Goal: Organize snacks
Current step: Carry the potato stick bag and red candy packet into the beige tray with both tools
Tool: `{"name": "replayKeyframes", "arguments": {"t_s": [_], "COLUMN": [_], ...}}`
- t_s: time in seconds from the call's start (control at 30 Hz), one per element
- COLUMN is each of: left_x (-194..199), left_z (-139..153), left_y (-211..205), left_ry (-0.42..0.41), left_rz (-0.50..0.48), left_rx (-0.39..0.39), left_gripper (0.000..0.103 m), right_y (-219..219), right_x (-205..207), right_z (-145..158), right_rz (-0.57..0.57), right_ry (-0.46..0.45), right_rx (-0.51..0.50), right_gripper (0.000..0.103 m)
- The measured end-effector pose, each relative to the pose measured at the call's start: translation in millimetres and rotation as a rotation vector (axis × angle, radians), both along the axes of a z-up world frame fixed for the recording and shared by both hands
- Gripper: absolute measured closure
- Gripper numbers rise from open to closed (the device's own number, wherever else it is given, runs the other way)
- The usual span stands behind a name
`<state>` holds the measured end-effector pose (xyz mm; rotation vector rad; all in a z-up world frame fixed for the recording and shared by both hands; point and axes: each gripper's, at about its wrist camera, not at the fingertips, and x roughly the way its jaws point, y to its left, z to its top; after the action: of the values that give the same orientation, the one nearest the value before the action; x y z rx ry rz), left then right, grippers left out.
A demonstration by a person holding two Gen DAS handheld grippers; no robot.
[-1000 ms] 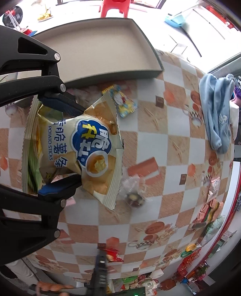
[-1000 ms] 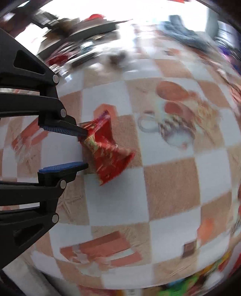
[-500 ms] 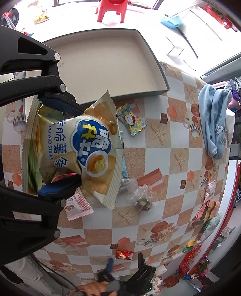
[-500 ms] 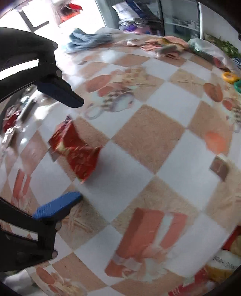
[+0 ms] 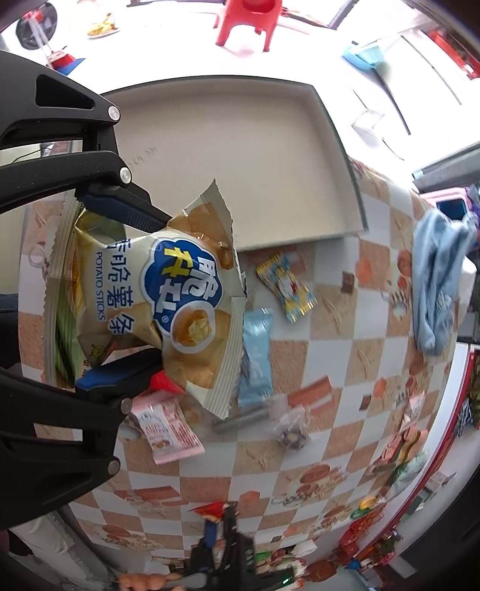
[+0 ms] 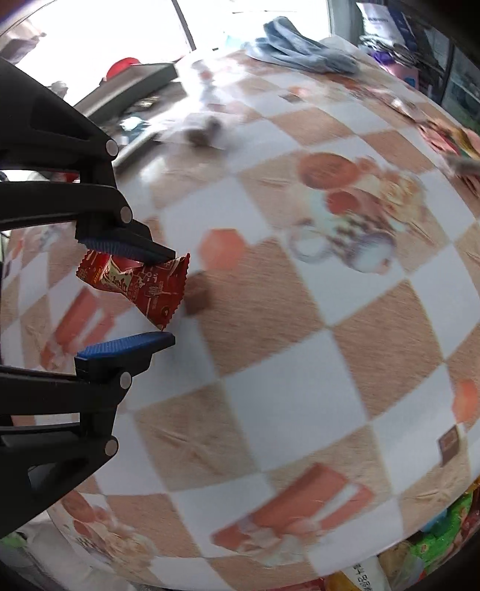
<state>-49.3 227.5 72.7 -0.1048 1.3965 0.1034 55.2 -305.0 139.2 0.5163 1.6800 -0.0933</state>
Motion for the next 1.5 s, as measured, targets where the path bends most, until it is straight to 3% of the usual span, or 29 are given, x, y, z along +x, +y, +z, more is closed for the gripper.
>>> {"name": "replayKeyframes", "arguments": {"t_s": [0.17, 0.37, 0.57, 0.9, 1.3, 1.37, 1.4, 1.43, 1.5], "left_x": [-14, -28, -42, -68, -90, -92, -93, -94, -91], "left_z": [-2, -5, -7, -19, -36, -36, -36, -35, -36], "left_y": [23, 48, 74, 118, 141, 142, 141, 141, 138], "left_ry": [0.000, -0.005, -0.015, 0.006, 0.055, 0.057, 0.055, 0.047, 0.046], "left_rz": [0.055, 0.106, 0.157, 0.226, 0.258, 0.253, 0.251, 0.251, 0.246], "left_rx": [-0.008, -0.021, -0.037, -0.031, -0.018, -0.021, -0.022, -0.023, -0.018], "left_gripper": [0.035, 0.035, 0.035, 0.035, 0.033, 0.031, 0.024, 0.022, 0.022], "right_y": [24, 75, 163, 297, 379, 386, 387, 386, 380], "right_x": [-22, -27, -37, -62, -71, -73, -74, -74, -73], "right_z": [13, 32, 44, 38, 15, 13, 13, 13, 13], "right_rz": [0.051, 0.192, 0.359, 0.592, 0.686, 0.701, 0.708, 0.710, 0.703], "right_ry": [-0.008, -0.038, -0.054, -0.047, -0.008, -0.007, -0.012, -0.013, -0.012], "right_rx": [0.030, 0.077, 0.137, 0.193, 0.161, 0.140, 0.122, 0.109, 0.099], "right_gripper": [0.063, 0.063, 0.063, 0.063, 0.062, 0.053, 0.038, 0.016, 0.003]}}
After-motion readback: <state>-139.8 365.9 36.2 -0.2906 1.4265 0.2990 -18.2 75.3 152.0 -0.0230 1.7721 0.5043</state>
